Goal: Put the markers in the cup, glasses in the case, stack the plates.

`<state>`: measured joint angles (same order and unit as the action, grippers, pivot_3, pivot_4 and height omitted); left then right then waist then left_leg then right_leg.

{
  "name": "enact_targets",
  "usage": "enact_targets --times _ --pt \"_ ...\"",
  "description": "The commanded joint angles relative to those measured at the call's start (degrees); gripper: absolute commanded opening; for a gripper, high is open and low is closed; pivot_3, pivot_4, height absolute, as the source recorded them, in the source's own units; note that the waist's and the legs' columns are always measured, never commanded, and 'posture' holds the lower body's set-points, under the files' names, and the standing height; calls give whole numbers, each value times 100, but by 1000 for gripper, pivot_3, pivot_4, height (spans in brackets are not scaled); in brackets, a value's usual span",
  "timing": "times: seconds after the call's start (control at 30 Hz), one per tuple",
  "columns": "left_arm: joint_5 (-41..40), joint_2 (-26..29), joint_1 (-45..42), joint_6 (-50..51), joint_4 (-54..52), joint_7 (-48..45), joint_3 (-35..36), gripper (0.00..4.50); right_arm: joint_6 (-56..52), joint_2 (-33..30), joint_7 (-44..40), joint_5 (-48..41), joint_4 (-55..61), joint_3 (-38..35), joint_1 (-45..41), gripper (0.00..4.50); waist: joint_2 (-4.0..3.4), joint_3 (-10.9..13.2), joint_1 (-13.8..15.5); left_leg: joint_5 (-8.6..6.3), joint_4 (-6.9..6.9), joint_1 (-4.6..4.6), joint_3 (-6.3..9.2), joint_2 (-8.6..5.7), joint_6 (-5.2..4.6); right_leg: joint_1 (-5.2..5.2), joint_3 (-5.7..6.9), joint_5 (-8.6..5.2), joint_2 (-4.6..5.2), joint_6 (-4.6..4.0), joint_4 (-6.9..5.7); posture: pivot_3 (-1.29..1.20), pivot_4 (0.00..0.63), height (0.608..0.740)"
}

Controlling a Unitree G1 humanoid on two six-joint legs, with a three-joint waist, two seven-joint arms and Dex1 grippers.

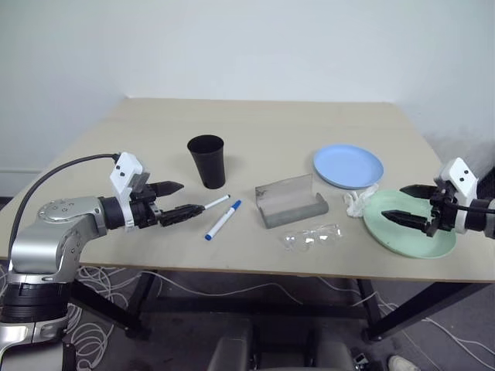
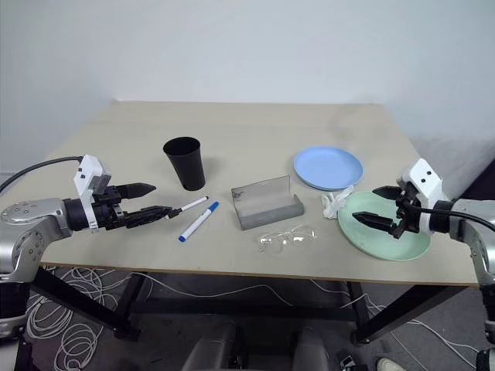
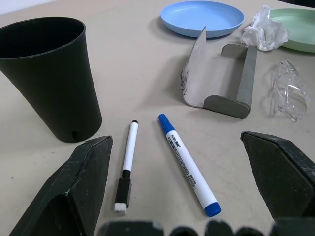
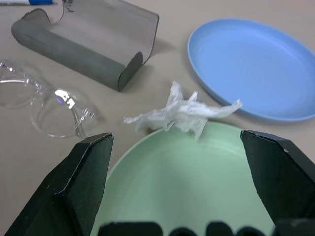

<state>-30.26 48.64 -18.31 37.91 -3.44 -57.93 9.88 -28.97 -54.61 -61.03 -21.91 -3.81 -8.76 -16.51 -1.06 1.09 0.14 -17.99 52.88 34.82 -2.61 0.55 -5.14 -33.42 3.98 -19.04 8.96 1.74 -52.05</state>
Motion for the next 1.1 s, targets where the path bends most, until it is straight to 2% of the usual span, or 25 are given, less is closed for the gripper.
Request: enact_targets --times 0.03,0.37,0.67,0.87,1.1 --pt "-73 75 32 3 -127 20 194 4441 -39 6 38 -135 223 -240 44 4500 0 0 0 0 0 0 0 0 0 0 0 0 0 0 0 0 0 629" --pt "-67 -23 -41 50 -122 128 104 4441 -228 -103 75 -222 290 -524 331 4500 0 0 1 -4 1 0 1 2 2 0 1 0 0 0 1 0 0 629" --pt "4 -226 -99 -30 -133 268 10 4441 -301 -20 450 -86 306 -539 224 4500 0 -1 1 -4 2 0 0 4 2 0 2 0 0 0 0 0 0 629" --pt "-88 -229 114 156 -533 455 115 4441 -231 -43 552 6 -7 -440 10 4500 -2 -1 1 -5 3 0 -1 4 3 -1 -1 3 0 -5 1 0 0 629" --pt "-229 -405 577 339 -1015 734 263 4441 -448 10 1164 306 -779 -489 -213 4500 -4 -4 11 -6 4 2 0 3 3 -1 2 3 2 -6 0 0 0 629"
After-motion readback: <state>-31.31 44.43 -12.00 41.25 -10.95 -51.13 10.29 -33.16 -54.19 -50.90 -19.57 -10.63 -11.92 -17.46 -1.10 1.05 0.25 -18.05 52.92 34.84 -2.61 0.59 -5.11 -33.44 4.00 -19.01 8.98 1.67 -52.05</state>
